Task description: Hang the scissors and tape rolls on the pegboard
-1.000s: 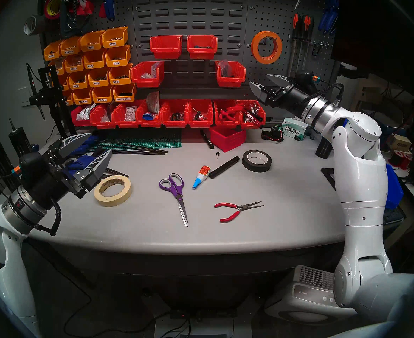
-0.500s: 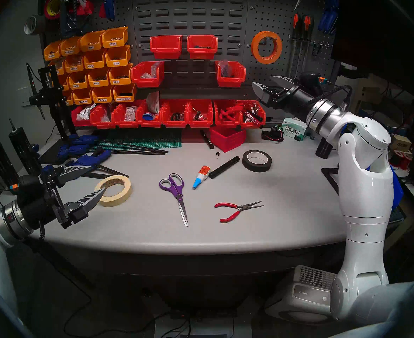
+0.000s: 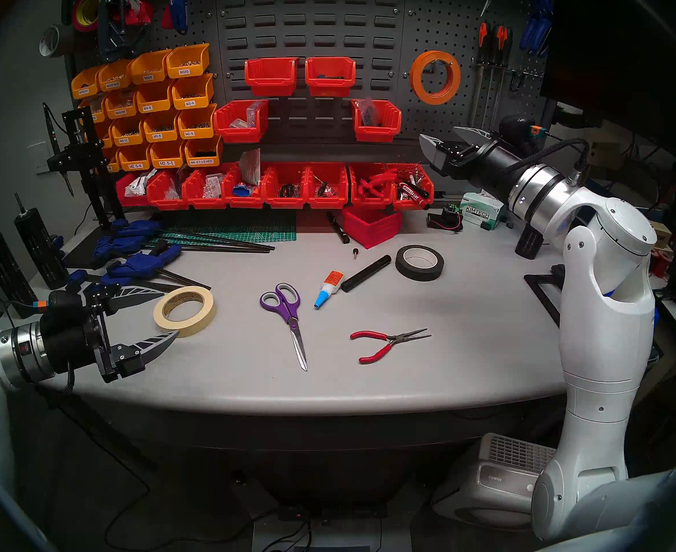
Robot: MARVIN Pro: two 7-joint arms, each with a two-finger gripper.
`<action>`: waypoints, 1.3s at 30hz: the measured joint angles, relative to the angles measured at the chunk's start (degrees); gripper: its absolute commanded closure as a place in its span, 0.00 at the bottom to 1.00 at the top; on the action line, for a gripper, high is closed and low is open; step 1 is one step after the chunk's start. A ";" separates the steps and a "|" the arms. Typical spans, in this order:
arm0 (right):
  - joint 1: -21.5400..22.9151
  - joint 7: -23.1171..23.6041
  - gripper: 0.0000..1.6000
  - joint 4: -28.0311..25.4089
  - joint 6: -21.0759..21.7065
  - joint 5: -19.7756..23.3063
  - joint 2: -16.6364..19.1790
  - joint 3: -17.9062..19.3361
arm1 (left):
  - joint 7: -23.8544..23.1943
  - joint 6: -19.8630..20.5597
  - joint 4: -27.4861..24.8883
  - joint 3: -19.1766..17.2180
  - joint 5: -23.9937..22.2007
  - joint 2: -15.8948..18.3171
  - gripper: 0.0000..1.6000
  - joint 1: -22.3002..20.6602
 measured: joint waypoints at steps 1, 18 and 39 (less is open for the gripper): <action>-0.14 -0.09 0.00 -0.18 0.20 -0.02 -0.08 0.07 | 0.20 -0.11 0.31 0.35 0.33 0.22 0.00 -0.24; -1.18 -0.76 0.00 -1.54 1.48 0.62 -1.19 1.08 | 2.06 0.47 7.33 6.35 6.26 7.13 0.00 -5.01; -1.56 -1.15 0.00 -1.40 1.21 0.99 -1.26 1.79 | 2.25 1.75 9.62 13.11 9.87 13.13 0.00 -9.29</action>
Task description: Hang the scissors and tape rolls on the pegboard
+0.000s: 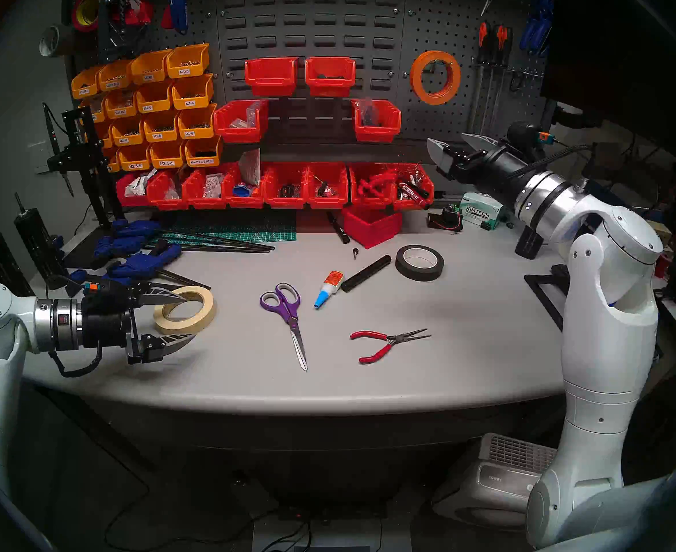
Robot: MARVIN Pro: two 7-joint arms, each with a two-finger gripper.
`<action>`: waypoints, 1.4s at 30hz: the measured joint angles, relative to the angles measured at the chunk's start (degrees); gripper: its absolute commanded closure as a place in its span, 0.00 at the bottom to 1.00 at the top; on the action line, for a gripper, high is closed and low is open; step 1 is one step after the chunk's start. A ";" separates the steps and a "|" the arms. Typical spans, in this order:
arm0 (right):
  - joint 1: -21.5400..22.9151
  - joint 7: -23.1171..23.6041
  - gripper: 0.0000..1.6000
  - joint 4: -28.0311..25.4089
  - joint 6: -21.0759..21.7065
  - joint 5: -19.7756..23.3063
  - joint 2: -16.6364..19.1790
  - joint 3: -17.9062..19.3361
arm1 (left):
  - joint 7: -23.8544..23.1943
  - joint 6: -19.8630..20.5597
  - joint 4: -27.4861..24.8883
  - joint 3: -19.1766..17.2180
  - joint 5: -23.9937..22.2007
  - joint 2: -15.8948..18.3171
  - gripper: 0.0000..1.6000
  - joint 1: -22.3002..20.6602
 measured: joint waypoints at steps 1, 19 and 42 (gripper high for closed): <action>-0.04 -0.02 0.00 -0.05 0.00 0.02 0.01 0.07 | 0.19 -0.13 0.42 0.24 0.44 0.23 0.00 -0.16; -0.90 -0.63 0.00 -1.21 0.01 0.60 -0.08 0.89 | -1.31 -1.86 3.96 2.87 2.50 3.61 0.00 -2.71; -1.42 -0.97 0.00 -2.83 -0.01 1.63 -0.27 1.47 | -3.22 -1.02 3.55 6.15 3.66 6.23 0.67 -3.81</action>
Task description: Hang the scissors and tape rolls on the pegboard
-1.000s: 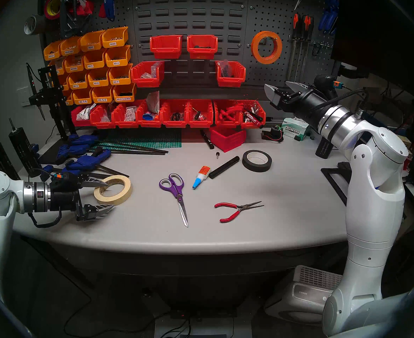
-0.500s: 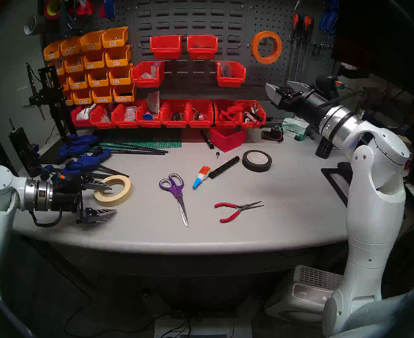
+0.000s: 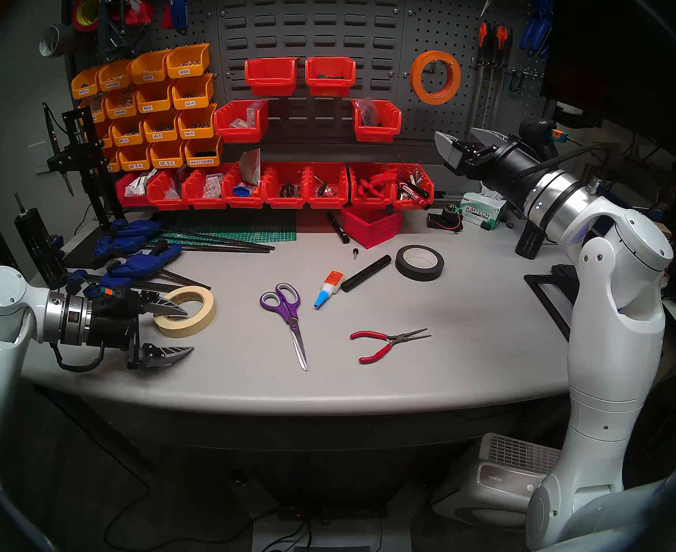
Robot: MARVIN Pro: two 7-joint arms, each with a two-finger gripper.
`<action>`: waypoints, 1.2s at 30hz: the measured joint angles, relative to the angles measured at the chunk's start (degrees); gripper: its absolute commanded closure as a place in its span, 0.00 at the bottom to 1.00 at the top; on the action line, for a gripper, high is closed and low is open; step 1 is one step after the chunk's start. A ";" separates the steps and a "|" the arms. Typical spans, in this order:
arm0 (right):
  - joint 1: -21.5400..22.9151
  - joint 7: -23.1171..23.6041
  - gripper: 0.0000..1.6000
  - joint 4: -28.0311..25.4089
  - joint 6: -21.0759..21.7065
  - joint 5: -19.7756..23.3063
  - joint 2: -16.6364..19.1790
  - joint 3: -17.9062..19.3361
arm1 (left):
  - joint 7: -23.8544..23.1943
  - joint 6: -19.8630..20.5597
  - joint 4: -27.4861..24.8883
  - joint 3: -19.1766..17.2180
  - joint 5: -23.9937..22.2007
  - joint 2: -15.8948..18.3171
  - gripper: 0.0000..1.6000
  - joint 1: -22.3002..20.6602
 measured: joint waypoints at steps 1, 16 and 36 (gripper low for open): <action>-0.03 0.00 0.00 -0.03 -0.01 0.03 -0.01 0.02 | 0.15 0.06 0.07 0.12 0.00 0.07 0.87 -0.16; -0.29 -0.10 0.00 0.29 -0.27 0.37 -0.09 0.14 | -0.63 -3.43 -0.58 -0.59 -0.27 -0.18 1.00 -0.68; -0.24 -0.56 0.00 1.69 -0.67 0.51 -0.21 -1.53 | 1.24 -22.19 -13.50 -5.86 2.87 -5.36 1.00 -0.51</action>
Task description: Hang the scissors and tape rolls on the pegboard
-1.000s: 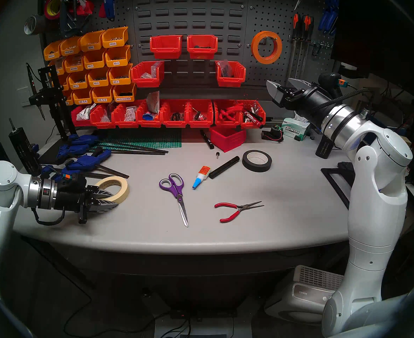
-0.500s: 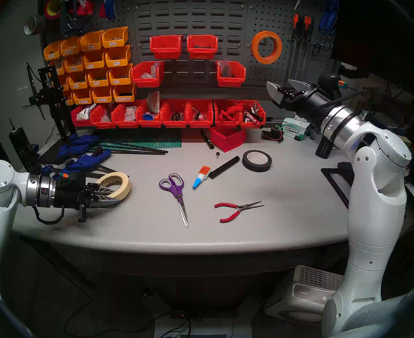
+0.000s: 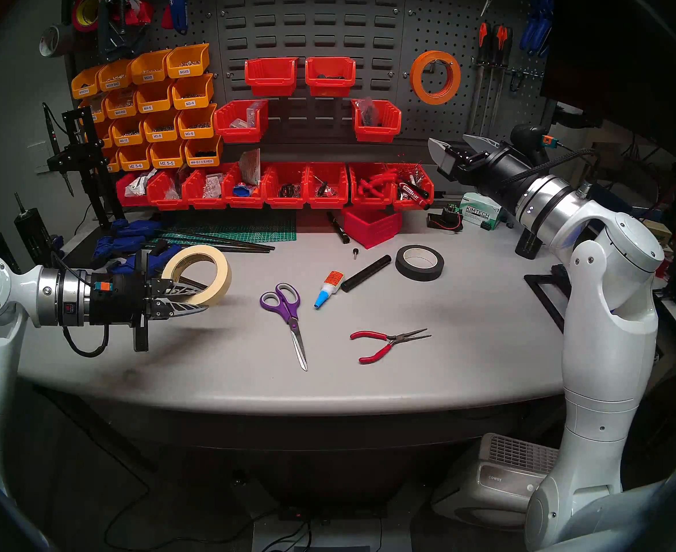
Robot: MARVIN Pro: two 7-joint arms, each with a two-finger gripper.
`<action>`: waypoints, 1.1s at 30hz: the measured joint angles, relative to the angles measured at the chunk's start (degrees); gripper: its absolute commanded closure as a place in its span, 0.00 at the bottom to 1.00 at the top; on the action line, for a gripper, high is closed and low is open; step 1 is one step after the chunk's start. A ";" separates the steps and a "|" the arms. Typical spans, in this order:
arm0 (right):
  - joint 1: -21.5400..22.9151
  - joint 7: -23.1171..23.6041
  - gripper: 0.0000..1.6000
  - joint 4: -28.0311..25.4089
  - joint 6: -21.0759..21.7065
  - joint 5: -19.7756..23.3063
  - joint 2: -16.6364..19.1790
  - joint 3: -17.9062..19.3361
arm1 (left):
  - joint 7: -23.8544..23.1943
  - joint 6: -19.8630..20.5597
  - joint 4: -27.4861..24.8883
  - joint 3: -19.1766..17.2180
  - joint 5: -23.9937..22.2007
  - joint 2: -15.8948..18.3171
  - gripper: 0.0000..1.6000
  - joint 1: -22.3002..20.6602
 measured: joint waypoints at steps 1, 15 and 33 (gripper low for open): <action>0.02 -0.08 0.00 0.05 -0.06 0.00 -0.01 -0.13 | 0.72 -1.41 -0.53 -0.04 0.57 -0.49 1.00 -0.21; 0.06 -0.75 0.00 0.25 -0.24 0.14 -0.12 -1.21 | 12.55 -4.46 -2.19 1.50 2.18 -7.68 1.00 -6.41; 0.79 -1.44 0.00 0.98 -0.33 1.45 -1.65 -3.60 | 26.49 -12.08 -4.77 13.18 10.50 -11.02 1.00 -14.46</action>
